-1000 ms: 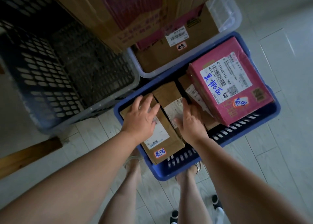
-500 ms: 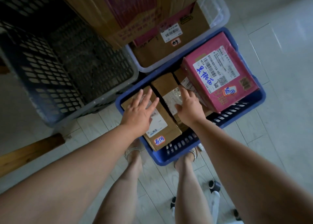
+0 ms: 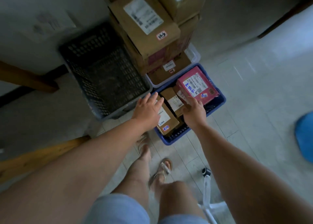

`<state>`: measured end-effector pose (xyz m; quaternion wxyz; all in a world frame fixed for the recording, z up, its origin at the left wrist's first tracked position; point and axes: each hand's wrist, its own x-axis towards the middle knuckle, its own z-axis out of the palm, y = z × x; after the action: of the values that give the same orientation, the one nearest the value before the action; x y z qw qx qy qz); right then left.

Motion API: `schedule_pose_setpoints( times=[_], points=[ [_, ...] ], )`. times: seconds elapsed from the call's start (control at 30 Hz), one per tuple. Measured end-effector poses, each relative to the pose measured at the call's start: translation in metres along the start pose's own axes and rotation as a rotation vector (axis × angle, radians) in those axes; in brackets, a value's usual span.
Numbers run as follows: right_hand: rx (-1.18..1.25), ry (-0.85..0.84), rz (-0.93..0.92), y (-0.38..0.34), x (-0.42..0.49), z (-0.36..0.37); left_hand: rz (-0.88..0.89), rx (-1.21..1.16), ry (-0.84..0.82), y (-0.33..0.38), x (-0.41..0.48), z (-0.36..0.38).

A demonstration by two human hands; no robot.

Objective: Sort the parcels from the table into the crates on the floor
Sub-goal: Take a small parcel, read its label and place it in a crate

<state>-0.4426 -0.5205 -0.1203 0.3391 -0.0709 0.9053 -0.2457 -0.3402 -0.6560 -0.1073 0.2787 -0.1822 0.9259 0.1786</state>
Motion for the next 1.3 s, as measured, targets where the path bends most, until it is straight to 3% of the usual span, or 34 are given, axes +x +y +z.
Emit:
schedule_pose_setpoints(
  times=[0.2,0.37,0.7,1.0,1.3],
  points=[
    [-0.011,0.061,-0.167,-0.04,-0.087,-0.037,-0.05,-0.176,0.275,0.023,-0.093,-0.048],
    [0.121,0.11,-0.331,-0.08,-0.16,-0.066,-0.113,-0.228,0.524,0.024,-0.183,-0.088],
    [0.137,0.092,-0.756,-0.19,-0.295,-0.073,-0.23,-0.333,1.016,-0.031,-0.356,-0.15],
    [0.101,0.049,-0.992,-0.314,-0.392,0.039,-0.405,-0.37,1.194,-0.165,-0.472,-0.142],
    [0.073,-0.048,-0.967,-0.41,-0.456,0.18,-0.571,-0.365,1.205,-0.336,-0.565,-0.125]
  ],
)
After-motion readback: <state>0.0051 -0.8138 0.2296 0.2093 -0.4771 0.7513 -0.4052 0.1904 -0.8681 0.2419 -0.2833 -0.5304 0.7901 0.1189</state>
